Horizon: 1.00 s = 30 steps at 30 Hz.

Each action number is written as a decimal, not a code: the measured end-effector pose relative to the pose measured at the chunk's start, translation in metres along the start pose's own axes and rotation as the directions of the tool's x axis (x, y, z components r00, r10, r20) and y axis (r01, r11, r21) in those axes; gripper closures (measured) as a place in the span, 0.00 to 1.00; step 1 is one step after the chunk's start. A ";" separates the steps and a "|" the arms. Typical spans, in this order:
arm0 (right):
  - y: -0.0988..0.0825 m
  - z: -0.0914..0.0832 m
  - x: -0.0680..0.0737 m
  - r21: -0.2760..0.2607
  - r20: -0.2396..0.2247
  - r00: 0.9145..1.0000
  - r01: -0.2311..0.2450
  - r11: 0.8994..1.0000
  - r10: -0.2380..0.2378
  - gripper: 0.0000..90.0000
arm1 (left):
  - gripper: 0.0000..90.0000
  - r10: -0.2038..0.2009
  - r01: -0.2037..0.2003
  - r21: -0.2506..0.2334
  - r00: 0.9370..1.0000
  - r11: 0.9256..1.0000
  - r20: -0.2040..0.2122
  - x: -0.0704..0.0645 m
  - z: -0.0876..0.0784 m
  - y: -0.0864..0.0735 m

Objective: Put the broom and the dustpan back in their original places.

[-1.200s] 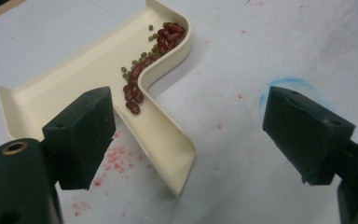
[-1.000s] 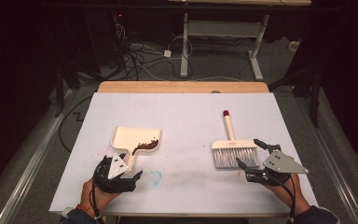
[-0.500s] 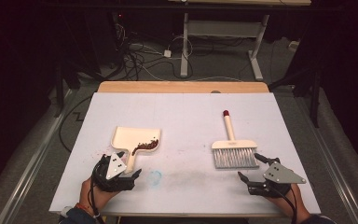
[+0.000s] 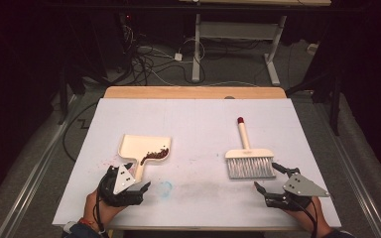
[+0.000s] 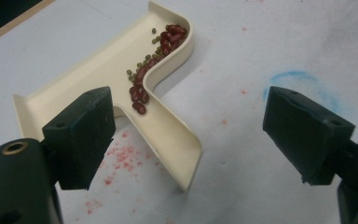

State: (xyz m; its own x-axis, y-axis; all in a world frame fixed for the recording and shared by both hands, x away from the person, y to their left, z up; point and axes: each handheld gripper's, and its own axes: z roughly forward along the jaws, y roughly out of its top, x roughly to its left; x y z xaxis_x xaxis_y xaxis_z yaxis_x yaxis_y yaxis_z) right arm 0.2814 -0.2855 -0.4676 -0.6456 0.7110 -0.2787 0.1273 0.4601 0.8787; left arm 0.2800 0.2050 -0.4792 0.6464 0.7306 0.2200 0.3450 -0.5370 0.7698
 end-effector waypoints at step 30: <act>0.003 -0.001 0.002 -0.009 0.001 1.000 0.010 1.000 -0.010 0.20 | 0.19 0.017 -0.017 0.017 1.000 1.000 0.013 -0.004 0.002 0.002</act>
State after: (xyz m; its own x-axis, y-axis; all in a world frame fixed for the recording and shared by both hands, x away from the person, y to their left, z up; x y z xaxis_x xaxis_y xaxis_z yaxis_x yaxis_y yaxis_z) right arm 0.2793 -0.2831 -0.4646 -0.6462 0.7066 -0.2882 0.1135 0.4625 0.8793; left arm 0.2789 0.2001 -0.4798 0.6610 0.7159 0.2249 0.3458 -0.5566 0.7554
